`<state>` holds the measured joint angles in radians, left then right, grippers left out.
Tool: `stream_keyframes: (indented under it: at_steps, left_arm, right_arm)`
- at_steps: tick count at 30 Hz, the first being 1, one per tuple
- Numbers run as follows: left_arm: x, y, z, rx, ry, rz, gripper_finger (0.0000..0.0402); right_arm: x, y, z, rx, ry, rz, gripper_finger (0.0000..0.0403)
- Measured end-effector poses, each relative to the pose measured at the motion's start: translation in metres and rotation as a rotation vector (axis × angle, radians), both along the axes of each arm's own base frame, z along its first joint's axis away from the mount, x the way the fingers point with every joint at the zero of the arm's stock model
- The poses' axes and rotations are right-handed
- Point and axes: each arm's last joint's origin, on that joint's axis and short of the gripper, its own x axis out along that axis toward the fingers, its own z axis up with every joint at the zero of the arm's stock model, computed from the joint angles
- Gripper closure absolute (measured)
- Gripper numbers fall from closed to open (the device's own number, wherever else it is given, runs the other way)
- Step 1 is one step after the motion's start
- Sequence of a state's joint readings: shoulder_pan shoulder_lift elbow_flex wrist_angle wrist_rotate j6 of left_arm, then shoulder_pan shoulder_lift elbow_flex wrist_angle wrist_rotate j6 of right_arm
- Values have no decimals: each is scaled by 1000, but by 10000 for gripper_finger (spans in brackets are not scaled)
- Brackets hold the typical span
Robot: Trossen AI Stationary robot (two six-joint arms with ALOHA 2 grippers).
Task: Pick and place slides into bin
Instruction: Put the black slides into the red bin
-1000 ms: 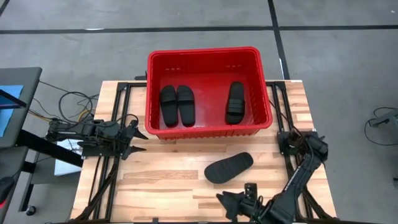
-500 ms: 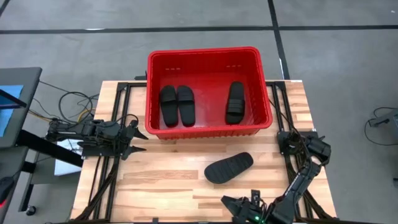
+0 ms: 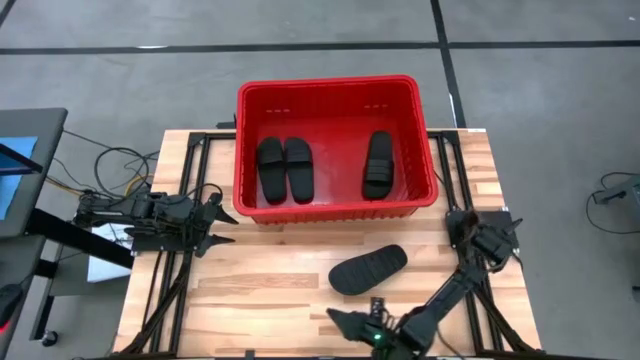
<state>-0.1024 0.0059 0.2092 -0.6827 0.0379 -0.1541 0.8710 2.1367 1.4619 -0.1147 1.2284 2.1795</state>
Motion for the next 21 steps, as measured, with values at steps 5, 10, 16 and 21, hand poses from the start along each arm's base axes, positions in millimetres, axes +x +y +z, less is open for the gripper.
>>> stream_keyframes:
  at_steps: [5, 10, 16, 21]
  left_arm:
    - [0, 0, 0, 0, 0, 1, 143]
    - [0, 0, 0, 0, 1, 0, 143]
    - [0, 0, 0, 0, 1, 0, 143]
    - [0, 0, 0, 0, 1, 0, 143]
  right_arm:
    - [26, 10, -17, 88, -56, -16, 161]
    - [36, 19, -12, 123, -80, -20, 168]
    - [33, 14, -16, 122, -6, -18, 203]
    - [37, 9, -20, 157, 94, 42, 233]
